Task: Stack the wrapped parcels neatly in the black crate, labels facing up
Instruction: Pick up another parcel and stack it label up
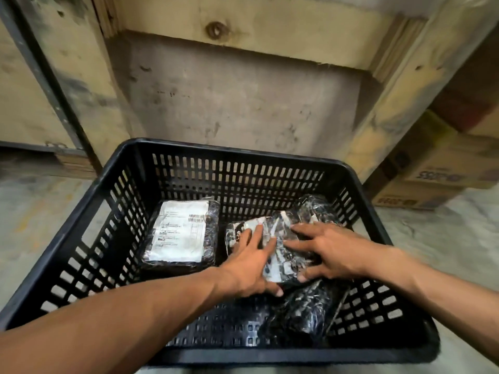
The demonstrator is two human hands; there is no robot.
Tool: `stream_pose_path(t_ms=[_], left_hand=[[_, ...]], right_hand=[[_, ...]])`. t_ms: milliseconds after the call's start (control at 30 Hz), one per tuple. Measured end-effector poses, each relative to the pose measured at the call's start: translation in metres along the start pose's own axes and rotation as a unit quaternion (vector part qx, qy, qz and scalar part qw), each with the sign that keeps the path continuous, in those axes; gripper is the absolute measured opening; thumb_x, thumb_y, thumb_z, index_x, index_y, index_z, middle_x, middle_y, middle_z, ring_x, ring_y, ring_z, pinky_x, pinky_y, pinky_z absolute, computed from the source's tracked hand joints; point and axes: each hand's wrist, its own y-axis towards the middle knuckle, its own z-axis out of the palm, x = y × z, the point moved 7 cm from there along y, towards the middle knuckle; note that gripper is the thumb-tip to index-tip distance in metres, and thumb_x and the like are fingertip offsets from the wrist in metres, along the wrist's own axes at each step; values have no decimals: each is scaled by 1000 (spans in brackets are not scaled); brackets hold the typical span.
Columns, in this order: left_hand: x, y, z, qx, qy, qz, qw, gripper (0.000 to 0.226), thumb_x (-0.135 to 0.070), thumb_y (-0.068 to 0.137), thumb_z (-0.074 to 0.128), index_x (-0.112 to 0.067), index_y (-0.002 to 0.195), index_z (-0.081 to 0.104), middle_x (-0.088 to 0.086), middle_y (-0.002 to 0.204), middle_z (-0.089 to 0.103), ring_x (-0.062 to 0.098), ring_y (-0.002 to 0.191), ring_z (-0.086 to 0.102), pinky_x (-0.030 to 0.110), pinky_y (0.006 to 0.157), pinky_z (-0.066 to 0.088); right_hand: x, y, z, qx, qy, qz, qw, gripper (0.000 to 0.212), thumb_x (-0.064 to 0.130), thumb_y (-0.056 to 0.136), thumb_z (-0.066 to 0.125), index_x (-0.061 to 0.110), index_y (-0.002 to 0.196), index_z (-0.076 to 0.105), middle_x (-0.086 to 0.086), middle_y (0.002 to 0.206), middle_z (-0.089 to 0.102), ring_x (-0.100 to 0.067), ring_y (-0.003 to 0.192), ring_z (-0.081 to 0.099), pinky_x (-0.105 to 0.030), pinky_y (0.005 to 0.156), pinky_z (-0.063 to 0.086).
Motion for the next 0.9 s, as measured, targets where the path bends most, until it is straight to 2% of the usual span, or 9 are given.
stream_pose_path(t_ms=[100, 200, 300, 400, 533, 600, 700, 767, 900], left_hand=[[6, 4, 9, -28, 23, 8, 999, 109, -35, 88, 75, -31, 160, -6, -1, 164, -31, 29, 150, -28, 51, 119, -5], [20, 4, 7, -54, -39, 44, 997, 87, -33, 93, 70, -28, 160, 14, -7, 167, -16, 21, 154, -21, 48, 123, -8], [26, 3, -5, -86, -112, 61, 988, 66, -30, 94, 71, -17, 152, 44, -5, 170, 14, 19, 158, 3, 42, 129, 6], [28, -1, -22, -128, -176, 61, 974, 46, -25, 90, 74, -14, 134, 65, -4, 162, 37, 14, 152, 25, 32, 126, 18], [32, -10, -50, -195, -289, 68, 935, 27, -12, 90, 75, -20, 116, 76, -19, 128, 66, -12, 115, 58, -2, 94, 41], [35, -14, -67, -235, -346, 58, 906, 24, -11, 89, 76, -29, 104, 80, -25, 103, 76, -12, 99, 66, 3, 86, 50], [43, -18, -93, -291, -373, 40, 880, 28, -9, 86, 79, -37, 88, 81, -18, 90, 80, 1, 92, 73, 15, 86, 54], [46, -21, -103, -296, -388, 42, 872, 34, -5, 85, 80, -39, 79, 82, -14, 87, 81, 4, 89, 74, 20, 84, 55], [43, -29, -112, -282, -432, 54, 855, 42, 0, 85, 79, -40, 75, 83, -9, 82, 81, 0, 77, 75, 10, 71, 54]], right_hand=[[2, 9, 3, 17, -24, -10, 1000, 87, 75, 89, 57, 39, 163, 31, -8, 176, 8, -24, 162, 15, -40, 125, -7], [-2, 7, 1, 13, -3, -9, 1000, 89, 80, 87, 55, 43, 163, 29, -5, 176, 4, -26, 160, 20, -33, 119, -9], [-6, 3, -4, 9, 21, -1, 1000, 92, 78, 84, 62, 49, 163, 24, -1, 176, 1, -33, 159, 23, -36, 125, 7], [-3, -4, -17, -38, 60, -14, 997, 73, 59, 96, 65, 48, 160, 32, -3, 175, 16, -28, 150, 43, -38, 123, 32], [3, -14, -38, -148, 107, -44, 982, 54, 37, 106, 59, 33, 158, 45, -8, 167, 39, -23, 145, 50, -27, 120, 30], [6, -17, -50, -204, 127, -62, 969, 52, 29, 106, 61, 31, 156, 48, -7, 154, 56, -23, 134, 61, -33, 118, 41], [10, -20, -61, -277, 136, -89, 947, 52, 22, 105, 63, 35, 153, 51, -4, 136, 65, -20, 111, 70, -41, 97, 58], [11, -19, -61, -284, 131, -91, 946, 51, 35, 106, 60, 45, 154, 46, -3, 139, 60, -20, 111, 68, -42, 96, 59], [13, -15, -57, -257, 167, -97, 947, 64, 71, 97, 50, 65, 156, 26, 5, 145, 37, -15, 124, 55, -36, 109, 50]])
